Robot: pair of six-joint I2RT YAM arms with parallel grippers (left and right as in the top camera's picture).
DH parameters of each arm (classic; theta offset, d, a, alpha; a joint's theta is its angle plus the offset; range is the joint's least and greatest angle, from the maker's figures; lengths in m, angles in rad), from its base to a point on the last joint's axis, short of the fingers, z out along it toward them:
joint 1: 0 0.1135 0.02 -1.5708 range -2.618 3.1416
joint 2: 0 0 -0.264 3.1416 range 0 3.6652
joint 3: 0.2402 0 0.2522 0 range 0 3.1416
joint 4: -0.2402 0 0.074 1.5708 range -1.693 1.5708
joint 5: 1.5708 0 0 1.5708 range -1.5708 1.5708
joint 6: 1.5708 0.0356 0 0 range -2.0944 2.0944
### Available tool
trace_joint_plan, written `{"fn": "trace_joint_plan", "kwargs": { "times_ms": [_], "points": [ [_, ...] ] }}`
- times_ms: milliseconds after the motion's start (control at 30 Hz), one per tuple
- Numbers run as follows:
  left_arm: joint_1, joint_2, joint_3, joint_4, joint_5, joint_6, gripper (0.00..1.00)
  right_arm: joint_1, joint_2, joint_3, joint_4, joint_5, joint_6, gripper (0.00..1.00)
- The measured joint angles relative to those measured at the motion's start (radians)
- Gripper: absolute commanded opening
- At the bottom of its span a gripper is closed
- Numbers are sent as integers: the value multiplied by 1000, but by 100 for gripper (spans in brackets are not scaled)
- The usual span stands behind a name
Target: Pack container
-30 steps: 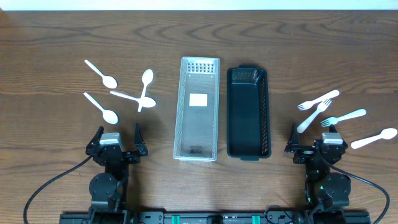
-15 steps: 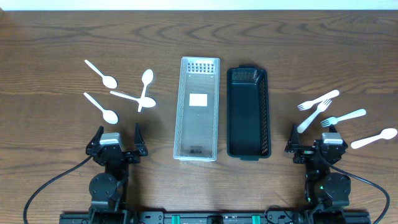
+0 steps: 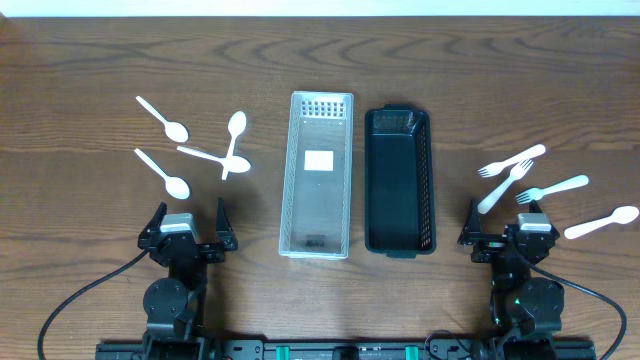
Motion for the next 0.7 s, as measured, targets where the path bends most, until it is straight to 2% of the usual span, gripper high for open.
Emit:
{"fn": "trace_joint_plan", "kwargs": {
  "times_ms": [467, 600, 700],
  "points": [
    [0, 0, 0, 0, 0, -1, 98, 0, 0, 0, 2, -28, 37, 99],
    [0, 0, 0, 11, 17, -71, 98, 0, 2, 8, -13, -120, 86, 99],
    [0, 24, 39, -56, 69, -118, 98, 0, 37, 68, -66, -145, 101, 99]
  ]
}}
